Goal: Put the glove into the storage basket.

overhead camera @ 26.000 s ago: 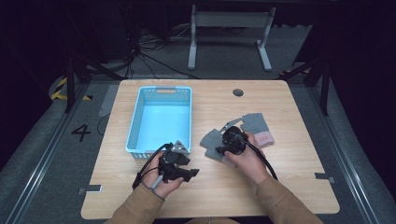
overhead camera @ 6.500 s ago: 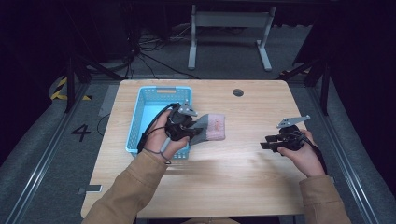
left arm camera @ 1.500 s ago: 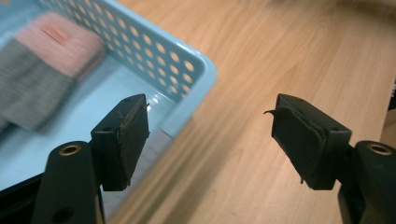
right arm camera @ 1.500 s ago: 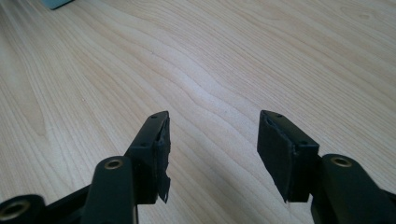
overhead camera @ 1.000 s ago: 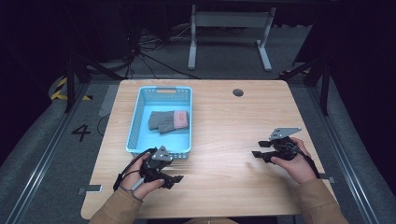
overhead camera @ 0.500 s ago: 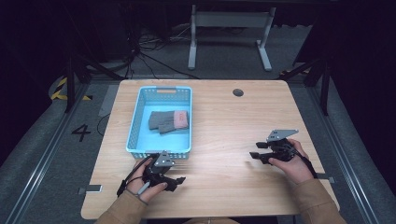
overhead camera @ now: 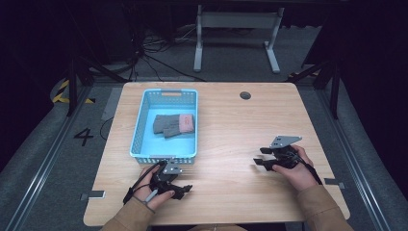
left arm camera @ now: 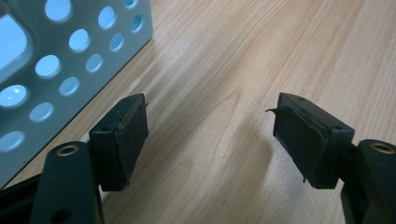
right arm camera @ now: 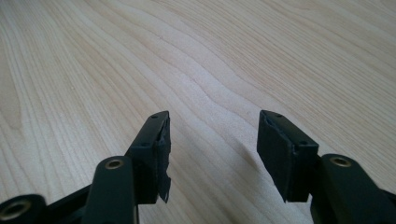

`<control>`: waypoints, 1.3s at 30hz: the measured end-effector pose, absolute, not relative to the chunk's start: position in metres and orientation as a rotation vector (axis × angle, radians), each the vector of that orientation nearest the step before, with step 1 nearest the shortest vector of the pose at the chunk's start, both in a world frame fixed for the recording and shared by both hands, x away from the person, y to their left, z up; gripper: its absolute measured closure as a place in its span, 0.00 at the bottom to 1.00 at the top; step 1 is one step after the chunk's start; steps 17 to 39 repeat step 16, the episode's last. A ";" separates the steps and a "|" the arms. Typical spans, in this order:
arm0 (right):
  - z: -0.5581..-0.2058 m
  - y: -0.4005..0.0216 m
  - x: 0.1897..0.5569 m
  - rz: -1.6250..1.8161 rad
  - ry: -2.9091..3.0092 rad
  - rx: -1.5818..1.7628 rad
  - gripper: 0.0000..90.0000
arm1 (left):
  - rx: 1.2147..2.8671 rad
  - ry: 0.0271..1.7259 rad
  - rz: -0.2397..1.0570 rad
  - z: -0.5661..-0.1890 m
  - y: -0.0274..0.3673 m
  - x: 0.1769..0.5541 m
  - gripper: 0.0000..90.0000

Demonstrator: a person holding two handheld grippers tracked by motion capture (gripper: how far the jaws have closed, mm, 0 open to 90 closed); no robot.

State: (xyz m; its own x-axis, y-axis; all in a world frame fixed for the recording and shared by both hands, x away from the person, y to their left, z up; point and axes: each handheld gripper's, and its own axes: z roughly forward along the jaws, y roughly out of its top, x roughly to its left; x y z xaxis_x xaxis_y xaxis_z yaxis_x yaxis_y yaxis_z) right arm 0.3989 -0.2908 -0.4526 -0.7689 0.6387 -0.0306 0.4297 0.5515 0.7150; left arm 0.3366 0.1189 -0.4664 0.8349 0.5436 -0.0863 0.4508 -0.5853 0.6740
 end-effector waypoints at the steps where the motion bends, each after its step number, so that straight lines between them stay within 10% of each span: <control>1: -0.453 -0.291 0.399 1.035 2.500 0.883 0.50 | 2.290 0.722 0.166 -0.466 0.119 0.336 0.30; 39: -0.453 -0.291 0.399 1.020 2.466 0.899 0.49 | 2.275 0.713 0.170 -0.462 0.120 0.335 0.29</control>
